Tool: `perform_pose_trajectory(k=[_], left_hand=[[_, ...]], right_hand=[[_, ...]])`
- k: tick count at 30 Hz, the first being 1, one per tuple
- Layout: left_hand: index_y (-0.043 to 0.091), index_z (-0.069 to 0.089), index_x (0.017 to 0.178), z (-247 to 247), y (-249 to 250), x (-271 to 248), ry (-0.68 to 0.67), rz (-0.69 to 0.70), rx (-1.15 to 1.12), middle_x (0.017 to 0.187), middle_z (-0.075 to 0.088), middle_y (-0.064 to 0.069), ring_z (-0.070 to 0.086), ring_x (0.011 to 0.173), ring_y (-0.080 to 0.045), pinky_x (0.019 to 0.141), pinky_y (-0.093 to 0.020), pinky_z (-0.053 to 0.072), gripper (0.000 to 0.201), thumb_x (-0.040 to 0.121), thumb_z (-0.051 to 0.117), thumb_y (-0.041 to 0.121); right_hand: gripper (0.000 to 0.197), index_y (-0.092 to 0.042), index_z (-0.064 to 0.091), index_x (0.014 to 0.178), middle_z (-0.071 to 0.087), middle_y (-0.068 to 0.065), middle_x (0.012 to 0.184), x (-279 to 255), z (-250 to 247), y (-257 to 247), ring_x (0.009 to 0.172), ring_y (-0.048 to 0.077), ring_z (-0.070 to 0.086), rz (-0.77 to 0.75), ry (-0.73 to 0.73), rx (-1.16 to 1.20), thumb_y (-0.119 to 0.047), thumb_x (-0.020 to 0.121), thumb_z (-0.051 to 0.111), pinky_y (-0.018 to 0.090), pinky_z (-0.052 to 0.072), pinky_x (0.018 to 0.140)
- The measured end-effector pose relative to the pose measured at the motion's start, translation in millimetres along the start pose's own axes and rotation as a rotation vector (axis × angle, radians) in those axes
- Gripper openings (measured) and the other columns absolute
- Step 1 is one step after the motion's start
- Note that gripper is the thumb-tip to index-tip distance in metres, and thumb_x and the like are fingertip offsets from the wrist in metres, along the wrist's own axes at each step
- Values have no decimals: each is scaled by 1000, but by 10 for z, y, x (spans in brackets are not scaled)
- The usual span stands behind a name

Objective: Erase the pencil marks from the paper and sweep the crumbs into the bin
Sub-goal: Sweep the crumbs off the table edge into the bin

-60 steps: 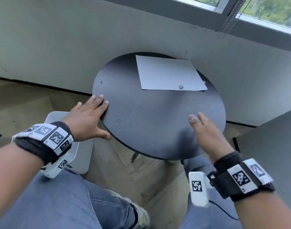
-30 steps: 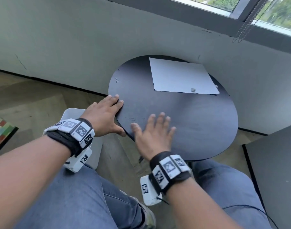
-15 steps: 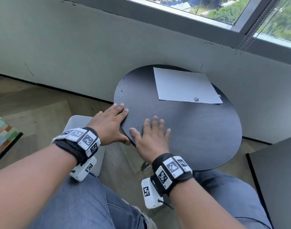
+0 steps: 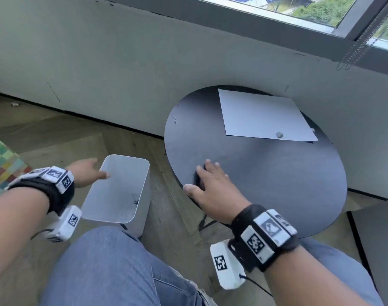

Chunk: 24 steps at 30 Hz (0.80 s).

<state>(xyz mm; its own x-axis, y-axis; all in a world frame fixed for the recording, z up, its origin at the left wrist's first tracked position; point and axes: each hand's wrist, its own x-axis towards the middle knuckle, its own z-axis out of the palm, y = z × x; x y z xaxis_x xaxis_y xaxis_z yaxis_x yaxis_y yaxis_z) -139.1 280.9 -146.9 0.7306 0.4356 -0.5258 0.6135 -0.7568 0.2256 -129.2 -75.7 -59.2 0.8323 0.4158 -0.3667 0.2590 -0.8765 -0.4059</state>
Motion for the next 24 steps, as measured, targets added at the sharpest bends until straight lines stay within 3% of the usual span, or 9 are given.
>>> perform_pose_trajectory(k=[2, 4, 7, 10, 12, 14, 16, 20, 24], left_hand=[[0, 33, 156, 135, -213, 82, -36, -91, 51, 161, 38, -18, 44, 143, -32, 110, -35, 36, 80, 99, 62, 46], [-4, 51, 137, 300, -333, 132, -63, -97, 32, 134, 61, -25, 65, 111, -35, 85, -35, 50, 58, 100, 63, 40], [5, 63, 105, 571, -432, 165, -93, -122, -65, 80, 69, -16, 66, 64, -32, 51, -27, 46, 34, 98, 66, 37], [9, 70, 100, 763, -497, 221, -204, -129, -63, 74, 75, -17, 68, 55, -30, 50, -28, 51, 34, 98, 64, 42], [4, 71, 96, 765, -453, 246, -227, -144, -85, 75, 74, -19, 66, 52, -28, 49, -29, 52, 32, 100, 63, 34], [7, 70, 105, 700, -390, 295, -211, -99, -65, 89, 75, -16, 69, 66, -28, 59, -32, 56, 26, 101, 62, 31], [8, 72, 109, 553, -268, 324, -232, -16, 7, 96, 76, -11, 74, 79, -28, 69, -35, 59, 29, 99, 62, 33], [8, 71, 89, 235, 248, 77, -272, 160, 142, 81, 76, -10, 76, 72, -32, 65, -43, 64, 27, 97, 61, 31], [14, 73, 90, 104, 531, -134, -330, 246, 91, 83, 78, -5, 77, 76, -28, 79, -48, 63, 25, 87, 63, 36]], right_hand=[[56, -18, 45, 149, 44, 1, 155, -20, -184, -16, 146, 20, 35, -35, 76, 155, -47, 101, 48, 33, 29, 116], [51, -20, 49, 147, 54, -2, 148, 71, -371, 12, 138, 18, 47, -26, 209, 208, -43, 101, 51, 32, 35, 115], [57, -18, 39, 153, 41, 1, 158, 262, -469, -11, 146, 20, 35, 6, 210, 150, -41, 102, 48, 33, 26, 119], [61, -17, 36, 150, 23, 1, 163, 340, -306, -77, 153, 29, 14, -38, -60, -108, -52, 100, 44, 44, 20, 123], [47, -20, 57, 127, 45, 3, 145, 267, -254, -122, 141, 33, 35, -80, -143, -218, -54, 98, 43, 44, 35, 112], [40, -19, 70, 101, 67, 2, 110, 204, -323, -212, 107, 26, 61, -76, -20, -149, -49, 98, 44, 37, 51, 95], [36, -19, 71, 110, 70, 2, 114, 265, -382, -306, 106, 25, 63, -82, 114, -116, -42, 99, 46, 38, 53, 93], [67, -16, 26, 155, 18, 2, 166, 458, -259, -509, 152, 27, 17, -177, -50, -281, -47, 100, 48, 46, 25, 120], [85, -18, 4, 161, -8, -5, 169, 295, -131, -352, 155, 21, -6, -247, -242, -470, -58, 98, 45, 48, 14, 124]])
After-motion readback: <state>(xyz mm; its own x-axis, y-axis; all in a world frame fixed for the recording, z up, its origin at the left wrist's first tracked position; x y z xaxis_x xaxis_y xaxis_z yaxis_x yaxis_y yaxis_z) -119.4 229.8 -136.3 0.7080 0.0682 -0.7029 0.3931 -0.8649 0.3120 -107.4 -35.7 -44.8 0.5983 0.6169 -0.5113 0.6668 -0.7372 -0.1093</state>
